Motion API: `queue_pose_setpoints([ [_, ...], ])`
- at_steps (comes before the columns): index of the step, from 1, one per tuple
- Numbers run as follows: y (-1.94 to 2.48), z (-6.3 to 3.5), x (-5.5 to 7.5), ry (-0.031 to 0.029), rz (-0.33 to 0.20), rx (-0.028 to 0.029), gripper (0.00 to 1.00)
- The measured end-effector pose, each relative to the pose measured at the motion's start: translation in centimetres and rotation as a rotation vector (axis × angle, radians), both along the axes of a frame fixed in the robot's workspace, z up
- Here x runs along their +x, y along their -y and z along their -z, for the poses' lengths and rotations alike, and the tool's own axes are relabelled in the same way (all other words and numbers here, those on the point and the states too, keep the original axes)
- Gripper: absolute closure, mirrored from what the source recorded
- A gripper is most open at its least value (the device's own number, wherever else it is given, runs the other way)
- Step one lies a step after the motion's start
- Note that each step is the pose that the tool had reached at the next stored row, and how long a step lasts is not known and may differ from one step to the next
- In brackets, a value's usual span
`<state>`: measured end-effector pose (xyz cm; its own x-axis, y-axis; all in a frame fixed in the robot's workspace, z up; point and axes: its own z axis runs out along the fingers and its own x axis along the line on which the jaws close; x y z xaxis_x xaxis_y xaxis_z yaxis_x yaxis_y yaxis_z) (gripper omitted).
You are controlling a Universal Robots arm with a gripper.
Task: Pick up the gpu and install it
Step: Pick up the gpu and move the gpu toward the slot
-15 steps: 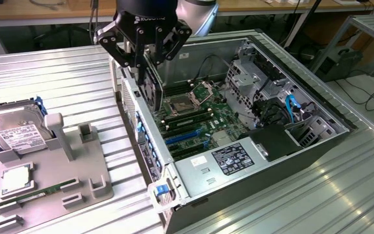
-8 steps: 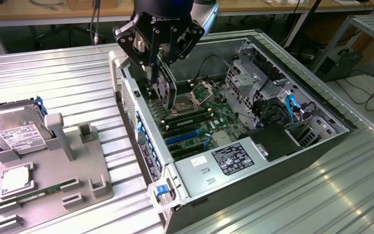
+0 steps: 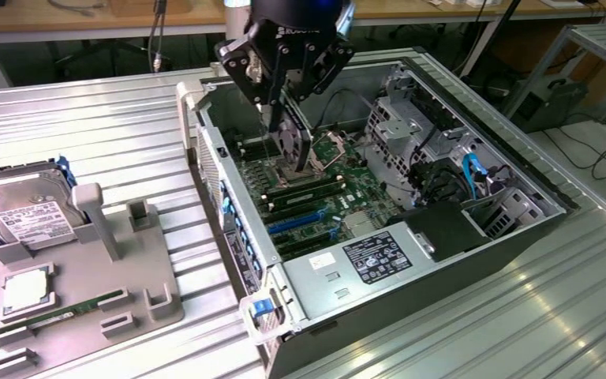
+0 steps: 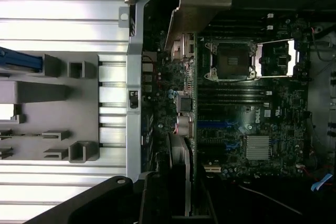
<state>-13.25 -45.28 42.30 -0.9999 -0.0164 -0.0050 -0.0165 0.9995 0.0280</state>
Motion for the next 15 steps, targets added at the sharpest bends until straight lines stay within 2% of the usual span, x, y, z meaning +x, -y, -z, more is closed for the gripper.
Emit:
queue_pose_setpoints([
  [15,0.0,0.41,5.9,0.0001,0.0,0.0001,0.73],
])
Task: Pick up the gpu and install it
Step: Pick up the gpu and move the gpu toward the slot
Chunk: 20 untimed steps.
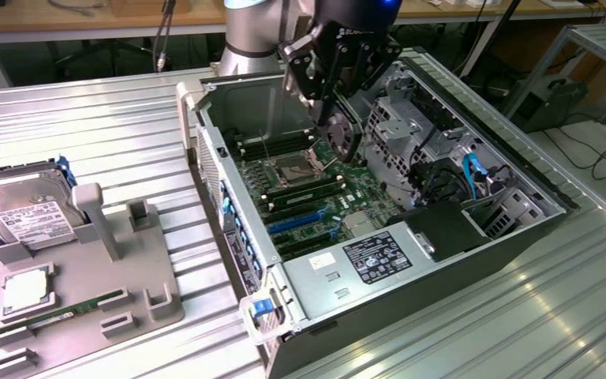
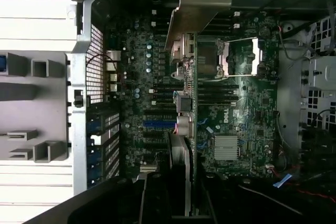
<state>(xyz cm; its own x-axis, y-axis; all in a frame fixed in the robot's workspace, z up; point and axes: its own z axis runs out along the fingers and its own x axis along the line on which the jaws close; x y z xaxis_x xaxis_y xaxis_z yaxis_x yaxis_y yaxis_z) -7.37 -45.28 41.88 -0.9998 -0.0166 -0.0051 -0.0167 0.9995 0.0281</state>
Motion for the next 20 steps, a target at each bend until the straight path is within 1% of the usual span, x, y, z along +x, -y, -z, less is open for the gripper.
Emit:
queue_pose_setpoints([
  [5,0.0,0.14,1.6,0.0001,0.0,-0.0001,0.73],
  [7,0.0,0.23,2.6,0.0002,0.0,-0.0001,0.73],
  [15,0.0,0.49,5.1,0.0003,0.0,-0.0001,0.73],
  [18,0.0,0.6,5.8,0.0004,0.0,-0.0001,0.73],
  [20,0.0,0.6,5.9,0.0003,0.0,-0.0003,0.73],
])
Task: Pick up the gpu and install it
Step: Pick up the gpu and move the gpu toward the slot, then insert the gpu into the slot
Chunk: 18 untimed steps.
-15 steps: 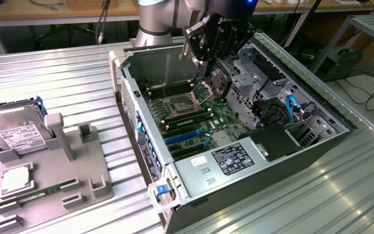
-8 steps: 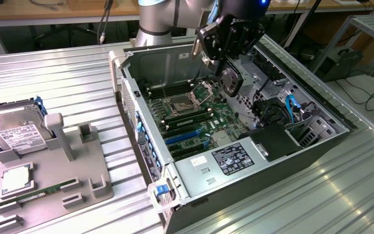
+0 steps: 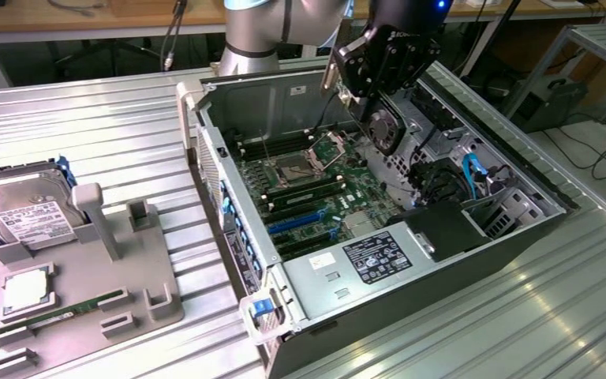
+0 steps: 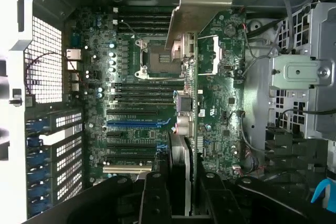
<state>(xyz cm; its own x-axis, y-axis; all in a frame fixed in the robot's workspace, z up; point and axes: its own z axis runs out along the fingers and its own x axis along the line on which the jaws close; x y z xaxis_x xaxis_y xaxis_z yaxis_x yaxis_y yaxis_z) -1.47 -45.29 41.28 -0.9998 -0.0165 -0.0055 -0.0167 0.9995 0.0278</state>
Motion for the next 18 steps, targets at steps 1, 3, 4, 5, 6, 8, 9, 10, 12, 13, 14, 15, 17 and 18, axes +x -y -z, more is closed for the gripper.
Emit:
queue_pose_setpoints([
  [1,0.0,0.01,0.0,0.0,0.0,0.0001,0.73],
  [3,0.0,0.01,0.0,0.0001,0.0,0.0002,0.73],
  [4,0.0,0.01,0.0,0.0001,0.0,0.0002,0.73],
  [5,0.0,0.01,0.0,0.0001,0.0,0.0002,0.73],
  [6,0.0,0.01,0.0,0.0001,0.0,0.0001,0.73],
  [8,0.0,0.01,0.0,0.0001,0.0,0.0001,0.73],
  [9,0.0,0.01,0.0,0.0001,0.0,0.0002,0.73],
  [10,0.0,0.01,0.0,0.0,0.0,0.0002,0.73],
  [12,0.0,0.01,0.0,0.0001,-0.001,0.0002,0.73],
  [13,0.0,0.01,0.0,0.0001,-0.005,0.0002,0.73],
  [14,0.0,0.01,0.0,0.0001,-0.014,0.0002,0.73],
  [15,0.0,0.01,0.0,0.0001,-0.027,0.0001,0.73],
  [17,0.0,0.0,0.0,0.0,-0.047,0.0001,0.73],
  [18,0.0,0.0,0.0,0.0001,-0.061,0.0001,0.73],
])
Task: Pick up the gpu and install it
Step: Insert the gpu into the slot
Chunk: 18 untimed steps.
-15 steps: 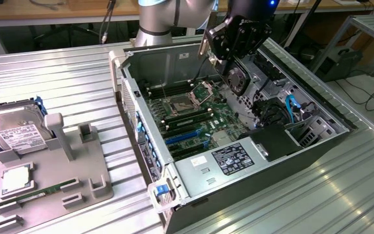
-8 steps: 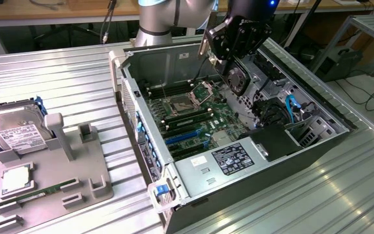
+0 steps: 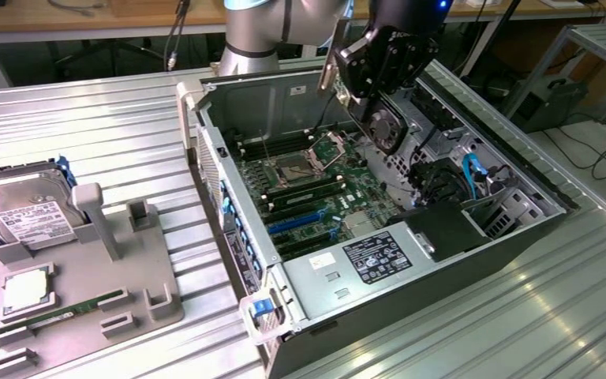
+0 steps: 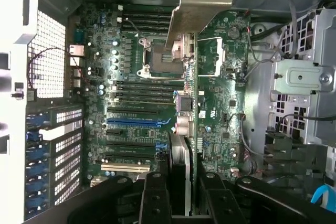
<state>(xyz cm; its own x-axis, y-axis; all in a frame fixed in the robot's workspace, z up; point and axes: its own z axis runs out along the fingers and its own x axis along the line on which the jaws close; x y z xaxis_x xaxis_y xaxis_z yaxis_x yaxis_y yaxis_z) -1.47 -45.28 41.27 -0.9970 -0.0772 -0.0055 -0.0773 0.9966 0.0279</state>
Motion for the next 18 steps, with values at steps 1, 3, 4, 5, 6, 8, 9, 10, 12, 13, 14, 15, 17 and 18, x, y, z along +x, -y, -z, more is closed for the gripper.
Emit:
queue_pose_setpoints([
  [1,0.0,0.0,0.0,0.0,-0.013,0.0,0.73],
  [3,0.0,0.0,0.0,0.0,-0.053,0.0,0.73],
  [4,0.0,0.0,0.0,0.0,-0.069,0.0001,0.73],
  [5,0.0,0.0,0.0,0.0,-0.093,0.0,0.73],
  [6,0.0,0.0,0.0,0.0,-0.11,0.0001,0.73],
  [8,0.0,0.0,0.0,0.0,-0.136,0.0,0.73],
  [9,0.01,0.01,0.0,0.0001,-0.144,0.0002,0.73],
  [10,0.02,0.01,0.0,0.0001,-0.152,0.0003,0.73],
  [12,0.04,0.0,0.0,0.0,-0.173,0.0,0.73],
  [13,0.05,0.01,0.0,0.0,-0.181,0.0001,0.73],
  [14,0.05,0.0,0.0,0.0,-0.19,0.0001,0.73],
  [15,0.06,0.0,0.0,0.0,-0.197,0.0001,0.73],
  [17,0.06,0.0,0.0,0.0,-0.217,0.0001,0.73],
  [18,0.07,0.0,0.0,0.0,-0.227,0.0001,0.73],
])
